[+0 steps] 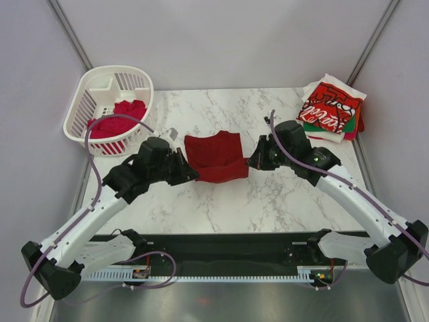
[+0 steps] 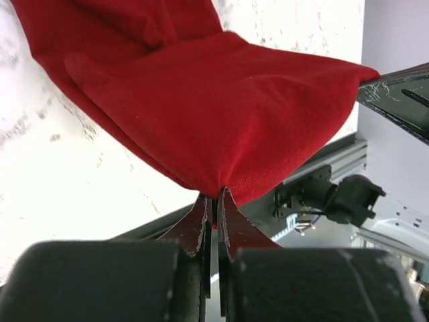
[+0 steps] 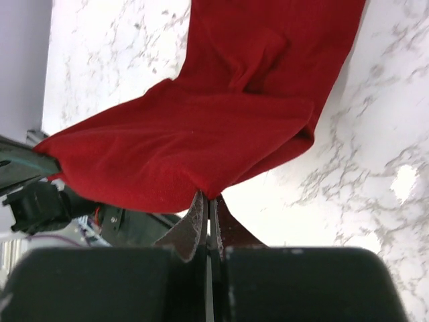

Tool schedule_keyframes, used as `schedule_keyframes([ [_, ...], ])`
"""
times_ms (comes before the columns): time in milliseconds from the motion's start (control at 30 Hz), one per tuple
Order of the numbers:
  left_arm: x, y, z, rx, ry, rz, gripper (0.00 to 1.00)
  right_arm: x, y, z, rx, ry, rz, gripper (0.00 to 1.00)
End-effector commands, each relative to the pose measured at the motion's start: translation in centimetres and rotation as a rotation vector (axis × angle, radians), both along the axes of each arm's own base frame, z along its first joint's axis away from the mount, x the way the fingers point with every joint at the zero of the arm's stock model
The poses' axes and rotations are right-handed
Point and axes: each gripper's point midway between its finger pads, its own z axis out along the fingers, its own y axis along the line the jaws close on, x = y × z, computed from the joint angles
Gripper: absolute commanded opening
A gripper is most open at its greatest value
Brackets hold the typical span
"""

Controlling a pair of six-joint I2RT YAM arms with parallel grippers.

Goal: Fold and stack the t-shirts
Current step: Fold the tshirt

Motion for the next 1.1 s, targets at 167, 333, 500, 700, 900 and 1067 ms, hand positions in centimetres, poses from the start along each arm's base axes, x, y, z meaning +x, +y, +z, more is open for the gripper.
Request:
schedule_keyframes([
  [167, 5.9, 0.6, 2.2, 0.150, -0.060, 0.023, 0.03, 6.1, 0.6, 1.5, -0.138, -0.080, -0.045, 0.00],
  [333, 9.4, 1.7, 1.3, 0.189, -0.026, 0.064, 0.02, 9.8, 0.5, 0.5, -0.167, -0.061, -0.059, 0.00],
  [500, 12.2, 2.3, -0.3, 0.229, 0.014, 0.066, 0.03, 13.3, 0.6, -0.4, -0.172, -0.046, -0.070, 0.00],
  [700, 16.4, 3.4, -2.9, 0.330, 0.046, 0.119, 0.02, 16.7, 1.6, -3.2, -0.172, 0.004, -0.041, 0.00],
  [900, 20.2, 4.3, -5.7, 0.392, 0.091, 0.159, 0.02, 20.3, 1.9, -7.1, -0.171, 0.075, -0.039, 0.00],
  [1067, 23.7, 5.2, -8.0, 0.482, 0.095, 0.190, 0.02, 23.8, 1.8, -9.9, -0.156, 0.121, -0.071, 0.00],
])
